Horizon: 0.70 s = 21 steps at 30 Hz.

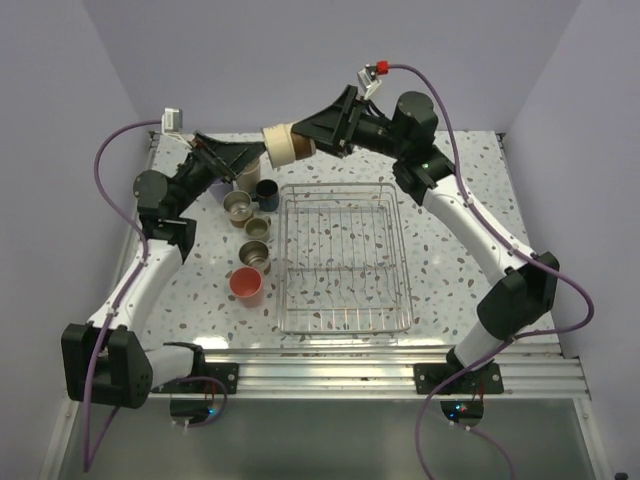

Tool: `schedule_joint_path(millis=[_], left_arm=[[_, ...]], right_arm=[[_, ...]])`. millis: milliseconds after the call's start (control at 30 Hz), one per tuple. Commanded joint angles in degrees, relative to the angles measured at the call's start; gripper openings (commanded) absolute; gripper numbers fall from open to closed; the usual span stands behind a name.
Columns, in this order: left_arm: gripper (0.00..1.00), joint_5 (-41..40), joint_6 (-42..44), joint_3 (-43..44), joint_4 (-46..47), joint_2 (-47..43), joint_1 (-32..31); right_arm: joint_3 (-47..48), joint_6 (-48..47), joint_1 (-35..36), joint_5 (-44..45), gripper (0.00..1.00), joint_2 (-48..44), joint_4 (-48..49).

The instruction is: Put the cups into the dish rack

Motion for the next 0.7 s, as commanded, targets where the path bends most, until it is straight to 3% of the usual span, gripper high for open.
schedule_joint_path(millis=[0, 67, 100, 133, 167, 233, 267, 400, 667], left_arm=[[0.72, -0.4, 7.2, 2.1, -11.0, -3.4, 2.0], [0.73, -7.3, 17.5, 4.5, -28.2, -6.2, 2.5], [0.74, -11.2, 21.3, 8.2, -35.7, -7.0, 2.4], [0.74, -15.3, 24.4, 9.9, -48.9, -7.4, 2.4], [0.74, -22.1, 29.2, 12.6, -53.8, -8.0, 2.4], [0.75, -27.9, 32.9, 14.6, -64.5, -8.0, 2.4], [0.74, -31.5, 35.4, 15.9, -67.0, -7.6, 2.4], [0.73, -34.2, 39.4, 15.4, -73.1, -8.2, 2.4], [0.73, -35.8, 43.3, 5.9, -76.7, -15.8, 2.4]], right_arm=[[3.2, -6.8, -4.3, 2.4, 0.00, -4.1, -9.2], [4.0, -10.8, -6.9, 4.8, 0.00, -5.3, -15.5], [7.4, -18.6, -7.2, 7.7, 0.00, -5.6, -26.1], [9.6, -23.5, -7.2, 14.7, 0.00, -5.7, -31.6], [11.5, -31.2, -6.6, 18.7, 0.00, -5.1, -36.7], [14.8, -36.4, -6.2, 24.7, 0.00, -4.0, -47.5], [15.1, -40.0, -6.2, 31.4, 0.00, -3.4, -50.1], [10.9, -45.2, -6.0, 42.7, 0.00, -2.6, -57.4], [1.4, -46.0, -4.3, 47.6, 0.00, -0.3, -54.2]])
